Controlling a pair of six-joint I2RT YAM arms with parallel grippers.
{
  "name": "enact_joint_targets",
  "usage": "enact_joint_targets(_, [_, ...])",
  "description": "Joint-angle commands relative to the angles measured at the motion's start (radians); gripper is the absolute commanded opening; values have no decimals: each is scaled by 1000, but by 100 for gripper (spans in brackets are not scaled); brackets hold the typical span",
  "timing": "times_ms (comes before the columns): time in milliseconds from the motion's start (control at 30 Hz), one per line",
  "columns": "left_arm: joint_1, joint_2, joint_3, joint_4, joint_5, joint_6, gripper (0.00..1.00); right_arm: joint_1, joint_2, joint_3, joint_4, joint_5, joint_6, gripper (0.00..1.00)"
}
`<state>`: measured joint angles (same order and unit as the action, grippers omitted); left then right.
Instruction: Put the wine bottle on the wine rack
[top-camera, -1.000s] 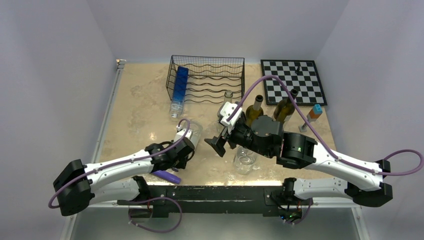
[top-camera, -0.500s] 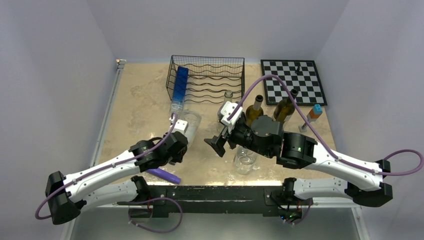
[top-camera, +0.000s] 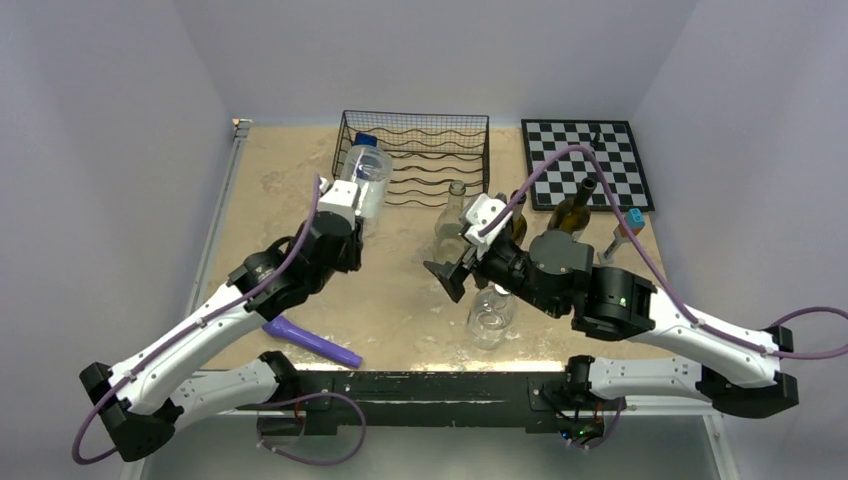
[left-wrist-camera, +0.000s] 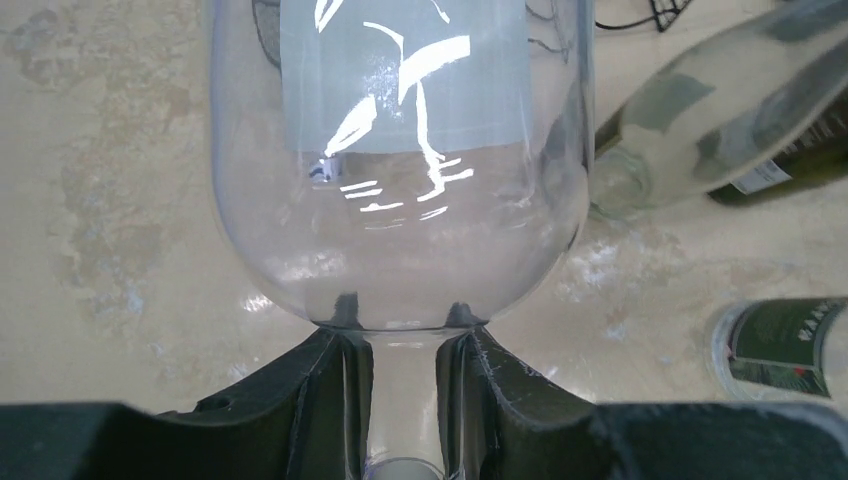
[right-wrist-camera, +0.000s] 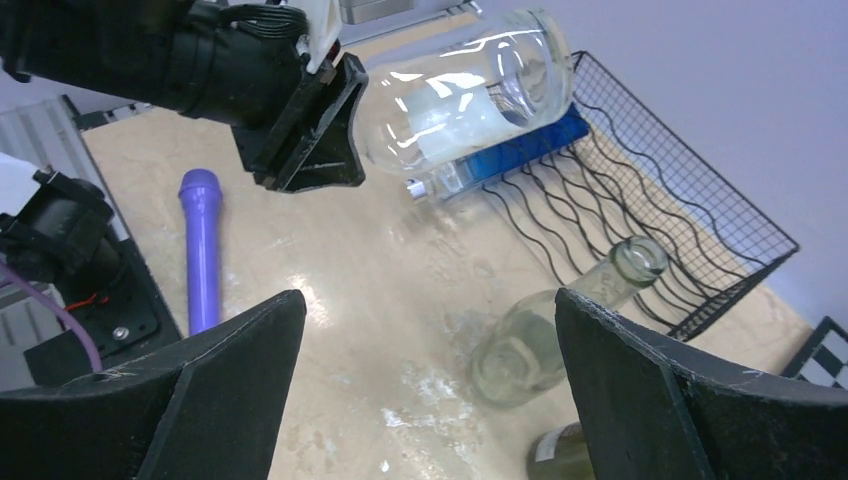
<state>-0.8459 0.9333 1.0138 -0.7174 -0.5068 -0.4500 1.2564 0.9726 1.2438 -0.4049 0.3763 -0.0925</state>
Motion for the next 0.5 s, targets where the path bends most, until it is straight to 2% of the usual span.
enact_joint_targets(0, [115,56,104,304,8,119,0,-1,-33,35,-2,66,-46,98])
enact_joint_targets(67, [177,107,139,350,46,144,0,-2,-44,25,-3,80,-47,99])
enact_joint_targets(200, [308,213,204,421,213,110,0,-3,-56,39,-39,106,-40,98])
enact_joint_targets(467, [463,451,347,471,386,70,0,-3,-85,23,-65,164,-52,98])
